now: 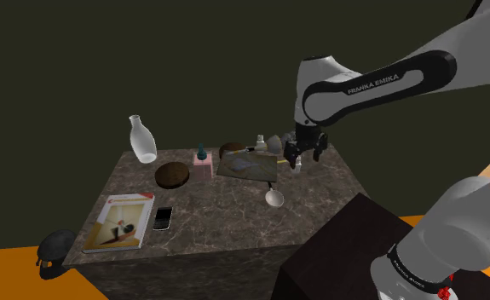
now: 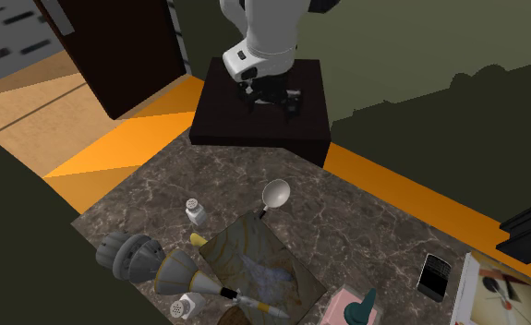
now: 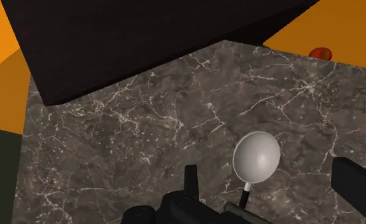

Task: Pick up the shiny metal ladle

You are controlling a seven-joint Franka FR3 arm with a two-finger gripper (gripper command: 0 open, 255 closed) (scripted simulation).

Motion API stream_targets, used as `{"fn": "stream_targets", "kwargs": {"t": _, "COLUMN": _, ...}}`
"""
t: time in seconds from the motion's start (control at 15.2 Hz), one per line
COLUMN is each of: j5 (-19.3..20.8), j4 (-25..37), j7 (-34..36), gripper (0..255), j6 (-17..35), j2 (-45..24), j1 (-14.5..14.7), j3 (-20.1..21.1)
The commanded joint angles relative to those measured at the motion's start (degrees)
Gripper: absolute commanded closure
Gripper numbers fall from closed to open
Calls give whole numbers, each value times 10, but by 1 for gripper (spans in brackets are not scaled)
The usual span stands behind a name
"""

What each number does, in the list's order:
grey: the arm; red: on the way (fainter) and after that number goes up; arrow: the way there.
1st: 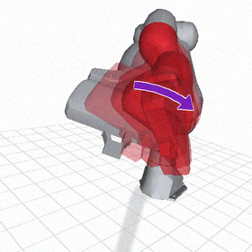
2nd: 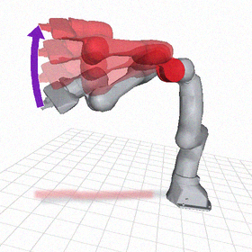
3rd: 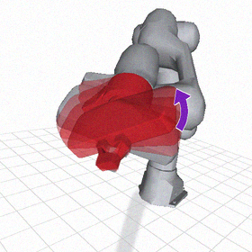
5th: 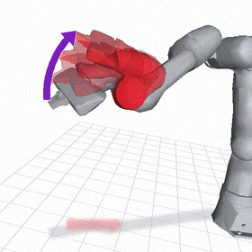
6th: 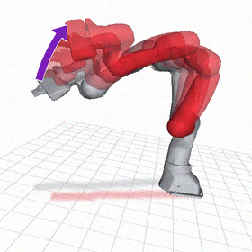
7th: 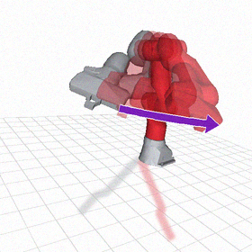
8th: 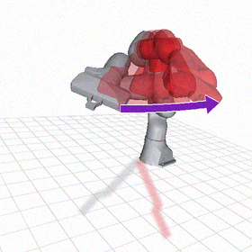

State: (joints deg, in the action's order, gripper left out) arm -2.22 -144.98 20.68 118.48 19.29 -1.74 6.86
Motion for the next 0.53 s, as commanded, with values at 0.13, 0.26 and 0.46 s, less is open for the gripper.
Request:
{"fn": "stream_targets", "kwargs": {"t": 0.13, "j5": 5, "j4": 16, "j7": 32, "gripper": 0, "j6": 79, "j2": -93, "j1": -9, "j3": 5}}
{"fn": "stream_targets", "kwargs": {"t": 0.26, "j5": 9, "j4": 30, "j7": 50, "gripper": 0, "j6": 113, "j2": -140, "j1": -13, "j3": 6}}
{"fn": "stream_targets", "kwargs": {"t": 0.46, "j5": 18, "j4": 55, "j7": 75, "gripper": 0, "j6": 159, "j2": -211, "j1": -16, "j3": 5}}
